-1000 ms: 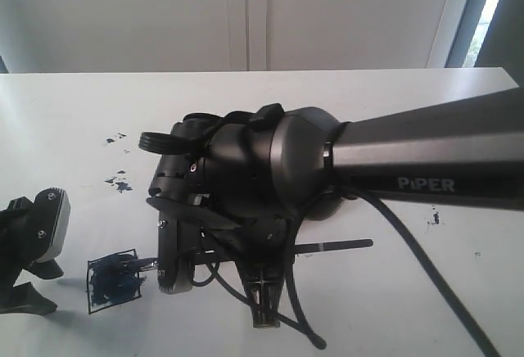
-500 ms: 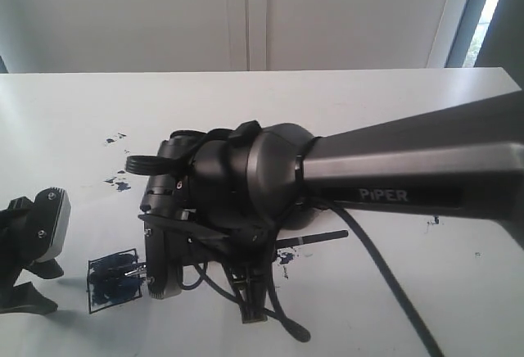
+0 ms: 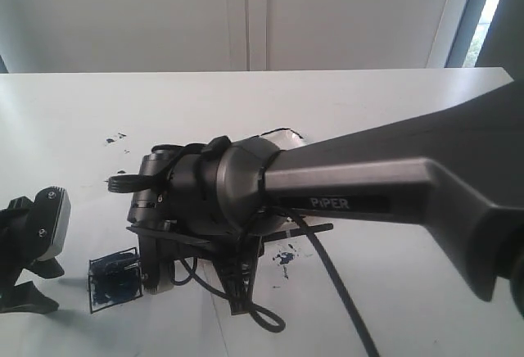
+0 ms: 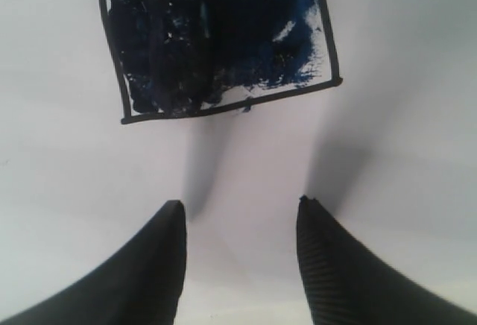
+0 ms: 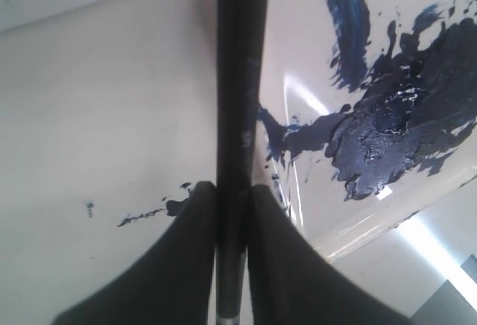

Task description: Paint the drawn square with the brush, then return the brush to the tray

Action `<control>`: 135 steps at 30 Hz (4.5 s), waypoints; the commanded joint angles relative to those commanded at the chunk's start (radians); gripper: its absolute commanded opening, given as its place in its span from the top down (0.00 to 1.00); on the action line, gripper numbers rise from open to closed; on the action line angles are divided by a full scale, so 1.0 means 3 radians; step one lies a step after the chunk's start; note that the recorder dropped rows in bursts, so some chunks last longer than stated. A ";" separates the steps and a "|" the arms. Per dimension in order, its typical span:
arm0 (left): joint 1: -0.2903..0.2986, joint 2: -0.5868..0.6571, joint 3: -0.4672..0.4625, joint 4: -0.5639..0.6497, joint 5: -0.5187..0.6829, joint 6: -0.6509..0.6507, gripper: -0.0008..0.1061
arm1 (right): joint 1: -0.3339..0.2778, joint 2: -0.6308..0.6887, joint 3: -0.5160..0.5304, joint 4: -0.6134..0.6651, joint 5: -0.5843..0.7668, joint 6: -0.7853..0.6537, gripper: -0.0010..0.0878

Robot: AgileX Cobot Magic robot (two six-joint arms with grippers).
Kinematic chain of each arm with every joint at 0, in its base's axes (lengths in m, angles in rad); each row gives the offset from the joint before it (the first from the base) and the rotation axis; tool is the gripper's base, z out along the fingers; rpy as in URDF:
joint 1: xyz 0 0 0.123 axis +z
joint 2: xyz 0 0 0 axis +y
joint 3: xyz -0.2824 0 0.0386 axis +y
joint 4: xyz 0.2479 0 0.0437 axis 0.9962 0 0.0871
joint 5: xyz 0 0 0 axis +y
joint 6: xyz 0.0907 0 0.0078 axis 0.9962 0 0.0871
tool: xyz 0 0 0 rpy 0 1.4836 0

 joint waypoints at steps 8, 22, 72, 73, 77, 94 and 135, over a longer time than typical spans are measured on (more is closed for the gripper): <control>0.0000 0.0000 0.0000 0.0000 0.0000 0.0000 0.51 | 0.0000 0.0000 -0.0046 0.0000 -0.0026 0.0008 0.99; 0.0000 0.0000 0.0000 0.0000 -0.0007 0.0000 0.51 | 0.0000 0.0000 -0.0072 -0.0187 0.0119 0.0104 0.99; 0.0000 0.0000 0.0000 -0.0018 -0.0001 -0.0014 0.51 | 0.0201 -0.0158 0.0102 -0.0266 0.0243 0.0053 0.99; 0.0000 0.0000 0.0000 -0.0018 -0.0001 -0.0014 0.51 | 0.0201 -0.0158 0.0102 -0.0266 0.0236 0.0053 0.99; 0.0000 0.0000 0.0000 -0.0018 -0.0001 -0.0014 0.51 | 0.0201 -0.0158 0.0102 -0.0266 0.0222 0.0054 0.99; 0.0000 0.0000 0.0000 -0.0021 -0.0031 -0.0014 0.51 | 0.0201 -0.0059 0.0102 -0.0274 0.0269 0.0029 0.99; 0.0000 0.0000 0.0000 -0.0026 -0.0074 -0.0014 0.51 | 0.0273 -0.0213 0.0102 -0.0028 0.0521 -0.0277 0.99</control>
